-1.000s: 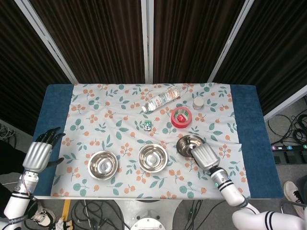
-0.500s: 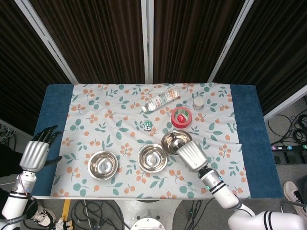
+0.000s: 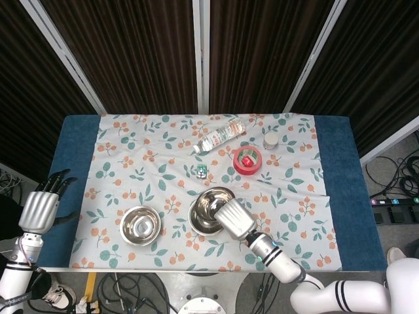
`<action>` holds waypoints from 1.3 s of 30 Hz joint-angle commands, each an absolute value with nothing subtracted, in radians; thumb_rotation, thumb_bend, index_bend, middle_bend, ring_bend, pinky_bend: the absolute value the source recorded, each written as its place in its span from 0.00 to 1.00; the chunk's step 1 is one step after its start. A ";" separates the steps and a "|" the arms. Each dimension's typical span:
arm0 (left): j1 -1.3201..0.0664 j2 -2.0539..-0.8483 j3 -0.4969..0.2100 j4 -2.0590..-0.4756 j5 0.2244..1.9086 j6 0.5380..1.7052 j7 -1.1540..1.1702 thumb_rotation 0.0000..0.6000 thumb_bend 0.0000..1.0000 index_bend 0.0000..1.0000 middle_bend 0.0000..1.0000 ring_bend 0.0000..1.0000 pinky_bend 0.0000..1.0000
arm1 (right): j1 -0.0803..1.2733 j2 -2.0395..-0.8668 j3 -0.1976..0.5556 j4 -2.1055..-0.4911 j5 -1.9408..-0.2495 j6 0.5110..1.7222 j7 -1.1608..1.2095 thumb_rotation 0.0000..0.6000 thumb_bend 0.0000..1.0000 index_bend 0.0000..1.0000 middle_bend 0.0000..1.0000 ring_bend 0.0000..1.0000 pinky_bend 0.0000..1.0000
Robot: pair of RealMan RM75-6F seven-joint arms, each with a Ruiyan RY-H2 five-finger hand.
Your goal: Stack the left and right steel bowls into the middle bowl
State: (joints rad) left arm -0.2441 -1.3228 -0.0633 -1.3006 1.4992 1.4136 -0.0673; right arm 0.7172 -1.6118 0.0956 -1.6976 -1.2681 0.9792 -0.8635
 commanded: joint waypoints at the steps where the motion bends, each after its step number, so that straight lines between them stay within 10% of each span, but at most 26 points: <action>1: -0.242 -1.323 -0.064 -1.294 1.495 1.412 -0.073 1.00 0.05 0.26 0.21 0.15 0.27 | 0.734 -1.618 0.096 -1.688 -1.250 0.954 -0.851 1.00 0.40 0.66 0.57 0.91 0.90; 7: -0.244 -1.327 -0.063 -1.286 1.496 1.405 -0.078 1.00 0.05 0.26 0.21 0.15 0.27 | 0.755 -1.560 0.080 -1.740 -1.200 0.903 -0.837 1.00 0.00 0.43 0.44 0.90 0.90; 12: -0.247 -1.328 -0.064 -1.293 1.499 1.406 -0.073 1.00 0.05 0.26 0.21 0.15 0.27 | 0.758 -1.508 0.080 -1.804 -1.172 0.925 -0.845 1.00 0.00 0.29 0.33 0.89 0.90; 29: -0.269 -1.315 0.046 -1.340 1.673 1.392 0.025 1.00 0.05 0.27 0.21 0.17 0.33 | 0.607 -1.198 0.092 -1.985 -1.284 1.185 -0.599 1.00 0.00 0.27 0.34 0.88 0.90; 39: -0.334 -1.289 0.149 -1.470 1.922 1.366 0.203 1.00 0.08 0.38 0.35 0.58 0.74 | 0.534 -1.054 0.145 -1.925 -1.259 1.229 -0.352 1.00 0.00 0.27 0.33 0.88 0.90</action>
